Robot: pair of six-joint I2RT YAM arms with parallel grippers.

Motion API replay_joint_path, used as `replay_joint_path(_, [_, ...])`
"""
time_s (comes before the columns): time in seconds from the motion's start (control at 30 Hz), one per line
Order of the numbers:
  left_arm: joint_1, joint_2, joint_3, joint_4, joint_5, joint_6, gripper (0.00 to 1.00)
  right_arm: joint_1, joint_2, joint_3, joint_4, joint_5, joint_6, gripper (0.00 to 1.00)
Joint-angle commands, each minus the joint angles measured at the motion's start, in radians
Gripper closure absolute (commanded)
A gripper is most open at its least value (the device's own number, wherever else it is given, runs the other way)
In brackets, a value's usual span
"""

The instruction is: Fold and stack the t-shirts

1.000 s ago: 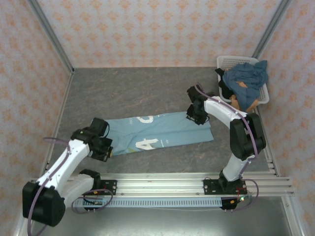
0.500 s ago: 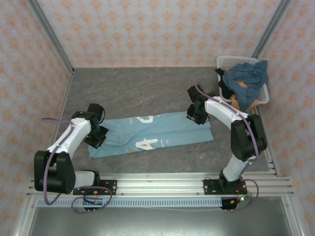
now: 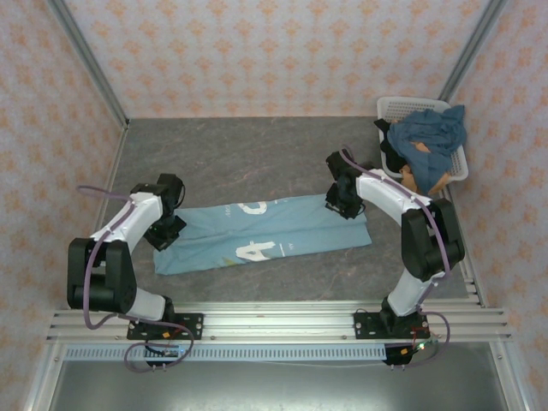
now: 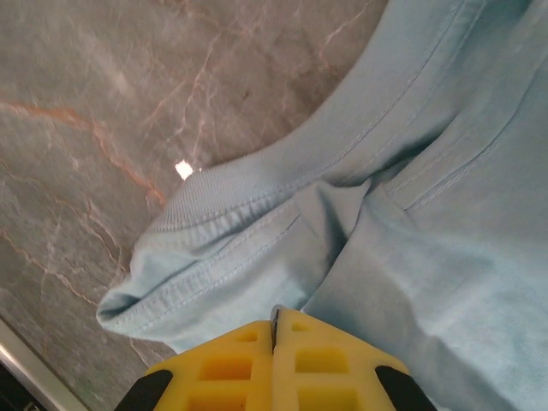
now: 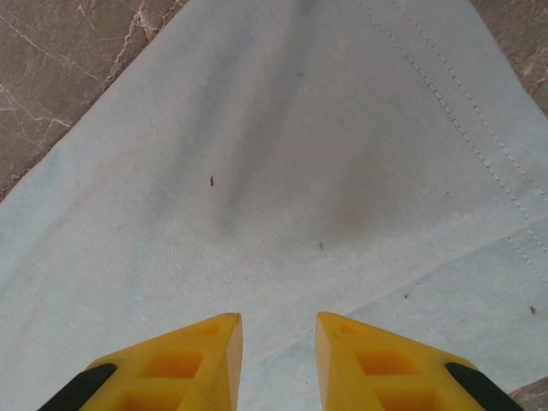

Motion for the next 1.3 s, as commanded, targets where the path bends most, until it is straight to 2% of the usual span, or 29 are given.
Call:
replay_joint_path(0.0, [0.008, 0.039, 0.011, -0.037, -0.079, 0.051, 1.0, 0.006, -0.005, -0.016, -0.01, 0.042, 0.002, 0.71])
replay_joint_path(0.17, [0.01, 0.078, -0.02, 0.003, -0.094, 0.049, 0.99, 0.005, -0.001, -0.034, 0.001, 0.053, 0.002, 0.71])
replay_joint_path(0.33, [0.026, 0.16, 0.005, 0.021, -0.108, 0.068, 0.86, 0.005, 0.004, -0.04, 0.002, 0.068, -0.007, 0.71])
replay_joint_path(0.47, [0.059, 0.145, 0.03, 0.0, -0.055, 0.067, 0.68, 0.005, -0.002, -0.023, -0.01, 0.084, -0.021, 0.71])
replay_joint_path(0.57, [0.066, 0.044, 0.086, -0.031, -0.06, 0.055, 0.44, 0.005, -0.008, -0.012, -0.006, 0.081, -0.035, 0.69])
replay_joint_path(0.6, [0.076, 0.023, 0.11, -0.04, -0.057, 0.053, 0.4, 0.005, -0.01, -0.009, 0.0, 0.078, -0.04, 0.68])
replay_joint_path(0.7, [0.138, 0.014, 0.151, -0.001, 0.021, 0.066, 0.42, 0.006, -0.007, -0.007, 0.023, 0.058, -0.055, 0.68])
replay_joint_path(0.8, [0.203, 0.092, 0.19, 0.073, 0.127, 0.107, 0.45, 0.005, 0.008, 0.0, 0.037, 0.034, -0.064, 0.68])
replay_joint_path(0.9, [0.216, 0.197, 0.248, 0.103, 0.2, 0.159, 0.46, 0.005, 0.018, 0.008, 0.039, 0.029, -0.07, 0.68])
replay_joint_path(0.97, [0.215, 0.242, 0.254, 0.113, 0.231, 0.164, 0.5, 0.005, 0.023, 0.01, 0.037, 0.032, -0.073, 0.68])
replay_joint_path(1.17, [0.215, 0.277, 0.193, 0.148, 0.214, 0.165, 0.61, 0.004, 0.046, 0.013, 0.034, 0.042, -0.07, 0.68])
replay_joint_path(1.2, [0.215, 0.287, 0.189, 0.143, 0.196, 0.17, 0.64, 0.004, 0.055, 0.018, 0.034, 0.044, -0.07, 0.69])
replay_joint_path(1.27, [0.218, 0.314, 0.191, 0.117, 0.127, 0.185, 0.8, 0.004, 0.072, 0.032, 0.031, 0.045, -0.074, 0.69])
